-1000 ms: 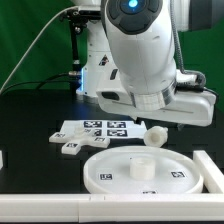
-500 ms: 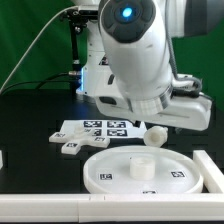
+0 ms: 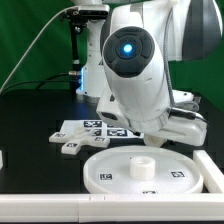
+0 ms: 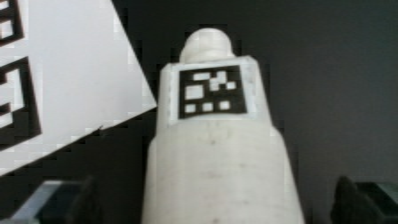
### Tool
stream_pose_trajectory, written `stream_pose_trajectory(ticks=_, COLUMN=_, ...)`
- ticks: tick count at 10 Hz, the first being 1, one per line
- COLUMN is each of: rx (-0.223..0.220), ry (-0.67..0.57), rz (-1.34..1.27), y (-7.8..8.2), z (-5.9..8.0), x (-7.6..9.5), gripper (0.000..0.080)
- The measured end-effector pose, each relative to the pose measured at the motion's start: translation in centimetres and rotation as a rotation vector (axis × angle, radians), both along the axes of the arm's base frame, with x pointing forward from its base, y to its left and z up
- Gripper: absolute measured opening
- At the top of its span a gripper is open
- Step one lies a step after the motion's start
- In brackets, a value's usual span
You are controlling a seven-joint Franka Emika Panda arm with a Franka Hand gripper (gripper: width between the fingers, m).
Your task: Assemble round table
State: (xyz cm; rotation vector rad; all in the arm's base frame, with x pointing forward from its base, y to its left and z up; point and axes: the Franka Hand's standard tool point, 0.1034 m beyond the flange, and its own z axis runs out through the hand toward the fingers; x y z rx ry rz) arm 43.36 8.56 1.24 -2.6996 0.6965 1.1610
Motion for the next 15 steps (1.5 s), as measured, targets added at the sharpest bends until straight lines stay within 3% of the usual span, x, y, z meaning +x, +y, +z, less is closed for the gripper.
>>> stream_pose_trajectory(ticks=3, rx=0.0, ry=0.0, rz=0.0, y=0.0, z=0.0, x=0.0, gripper=0.0626)
stream_pose_trajectory(ticks=4, rx=0.0, ry=0.0, rz=0.0, y=0.0, z=0.0, x=0.0, gripper=0.045)
stream_pose_trajectory(ticks=5, rx=-0.001, ry=-0.008, rz=0.006, y=0.0, z=0.3, x=0.3, gripper=0.0404)
stream_pose_trajectory(ticks=8, rx=0.039, ry=-0.042, rz=0.037, y=-0.2, z=4.5, x=1.9, gripper=0.0404)
stream_pose_trajectory(ticks=9, rx=0.05, ry=-0.14, rz=0.091, y=-0.9, z=6.0, x=3.6, gripper=0.0404)
stream_pose_trajectory(ticks=10, rx=0.03, ry=-0.243, rz=0.118, y=-0.9, z=8.1, x=4.9, gripper=0.0404)
stream_pose_trajectory(ticks=11, rx=0.015, ry=-0.3, rz=0.127, y=-0.5, z=9.1, x=5.1, gripper=0.0404)
stream_pose_trajectory(ticks=12, rx=-0.007, ry=-0.356, rz=0.122, y=-0.5, z=8.4, x=5.3, gripper=0.0404)
stream_pose_trajectory(ticks=14, rx=-0.027, ry=-0.498, rz=0.154, y=-0.5, z=8.3, x=5.9, gripper=0.0406)
stream_pose_trajectory(ticks=15, rx=-0.032, ry=-0.558, rz=0.185, y=-1.6, z=8.3, x=6.9, gripper=0.0406)
